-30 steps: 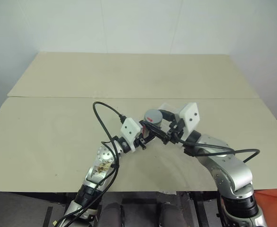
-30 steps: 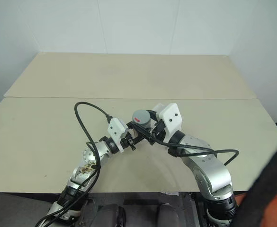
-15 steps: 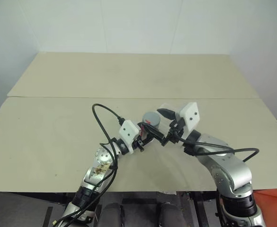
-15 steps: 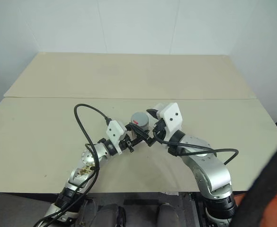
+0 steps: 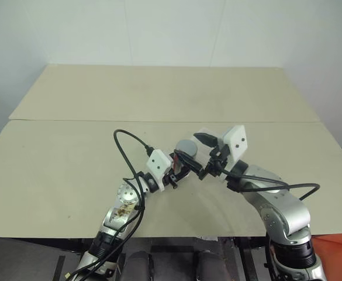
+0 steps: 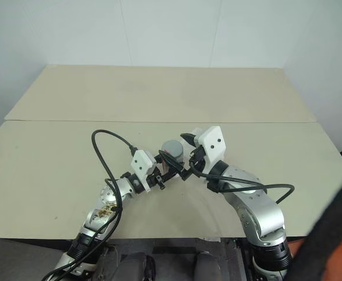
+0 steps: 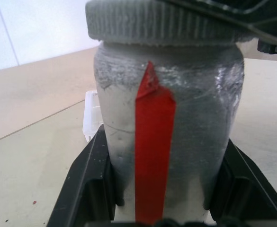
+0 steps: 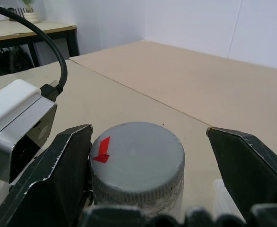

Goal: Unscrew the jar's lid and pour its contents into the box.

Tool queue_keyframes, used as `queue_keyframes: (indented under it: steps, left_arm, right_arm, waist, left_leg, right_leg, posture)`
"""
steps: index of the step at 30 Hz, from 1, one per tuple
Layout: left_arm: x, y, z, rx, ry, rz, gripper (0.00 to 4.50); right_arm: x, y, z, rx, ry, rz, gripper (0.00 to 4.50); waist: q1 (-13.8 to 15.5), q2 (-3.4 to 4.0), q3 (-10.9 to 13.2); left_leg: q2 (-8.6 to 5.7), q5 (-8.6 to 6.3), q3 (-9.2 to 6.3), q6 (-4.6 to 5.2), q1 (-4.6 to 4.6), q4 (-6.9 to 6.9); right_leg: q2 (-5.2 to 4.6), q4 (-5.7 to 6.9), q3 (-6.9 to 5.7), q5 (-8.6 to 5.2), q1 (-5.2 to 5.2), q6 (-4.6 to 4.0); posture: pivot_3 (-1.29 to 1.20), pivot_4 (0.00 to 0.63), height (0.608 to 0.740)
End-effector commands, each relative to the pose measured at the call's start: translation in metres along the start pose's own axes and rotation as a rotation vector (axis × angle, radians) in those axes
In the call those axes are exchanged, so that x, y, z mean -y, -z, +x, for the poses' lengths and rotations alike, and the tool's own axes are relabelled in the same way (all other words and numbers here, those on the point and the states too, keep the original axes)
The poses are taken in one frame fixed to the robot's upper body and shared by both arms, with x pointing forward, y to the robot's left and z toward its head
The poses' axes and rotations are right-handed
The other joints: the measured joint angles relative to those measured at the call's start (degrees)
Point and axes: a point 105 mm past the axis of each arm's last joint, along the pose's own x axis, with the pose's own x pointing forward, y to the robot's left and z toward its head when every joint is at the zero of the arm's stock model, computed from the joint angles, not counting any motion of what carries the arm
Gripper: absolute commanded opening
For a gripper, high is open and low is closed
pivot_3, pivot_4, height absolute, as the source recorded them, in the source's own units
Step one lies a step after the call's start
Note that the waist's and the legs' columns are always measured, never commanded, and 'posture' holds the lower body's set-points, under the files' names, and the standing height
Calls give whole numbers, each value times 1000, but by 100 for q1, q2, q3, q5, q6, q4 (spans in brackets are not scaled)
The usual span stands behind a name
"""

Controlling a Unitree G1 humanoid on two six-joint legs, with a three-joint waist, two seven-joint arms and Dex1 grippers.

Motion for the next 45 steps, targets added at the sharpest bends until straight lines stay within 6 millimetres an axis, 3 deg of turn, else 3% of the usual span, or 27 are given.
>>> queue_keyframes:
  steps: [1,2,15,25,29,37,41,45]
  left_arm:
    - [2,-17,2,58,12,19,2016]
    - [2,-17,2,58,13,19,2016]
    - [3,-18,3,60,21,20,2016]
    - [6,-15,3,55,32,14,2016]
    - [5,-16,3,58,31,14,2016]
    - [7,-17,2,59,37,18,2016]
    - [7,-17,-7,51,62,47,2016]
    - [8,-21,-14,61,120,45,2016]
  right_arm:
    - [-1,-12,-3,49,-8,-37,3891]
    - [-3,-11,-3,44,-21,-40,3623]
    - [-7,-5,-4,11,-47,-65,3623]
    - [-2,-12,-2,49,-9,-36,3623]
    - [-3,-9,-3,38,-14,-44,2814]
    - [-3,-8,-1,33,-12,-55,2798]
    - [-9,-10,0,41,-90,-44,2798]
    - [-25,-11,0,17,-310,-66,2798]
  waist:
    - [1,0,0]
    - [0,0,0]
    - [0,0,0]
    - [1,0,0]
    - [-1,0,0]
    - [-1,0,0]
    - [-6,0,0]
    - [-11,1,0]
  left_leg:
    - [0,0,0,0,0,0]
    - [0,0,0,0,0,0]
    - [0,-1,0,1,-1,0]
    - [0,-1,0,1,-1,0]
    - [0,-1,0,1,-1,0]
    - [0,-1,0,1,-2,0]
    - [0,-1,0,2,-2,0]
    - [0,-2,0,3,-1,0]
  right_leg:
    - [0,0,0,0,0,0]
    - [0,0,0,0,0,0]
    - [0,0,0,0,-1,0]
    - [0,-1,0,0,-1,0]
    - [0,0,0,0,-2,0]
    - [0,0,0,0,-2,0]
    - [0,0,0,0,-2,0]
    - [0,1,2,0,-4,0]
  posture:
    - [0,150,740]
    - [0,150,740]
    - [0,150,740]
    - [0,150,740]
    - [0,150,740]
    - [0,150,740]
    - [0,150,740]
    - [0,150,740]
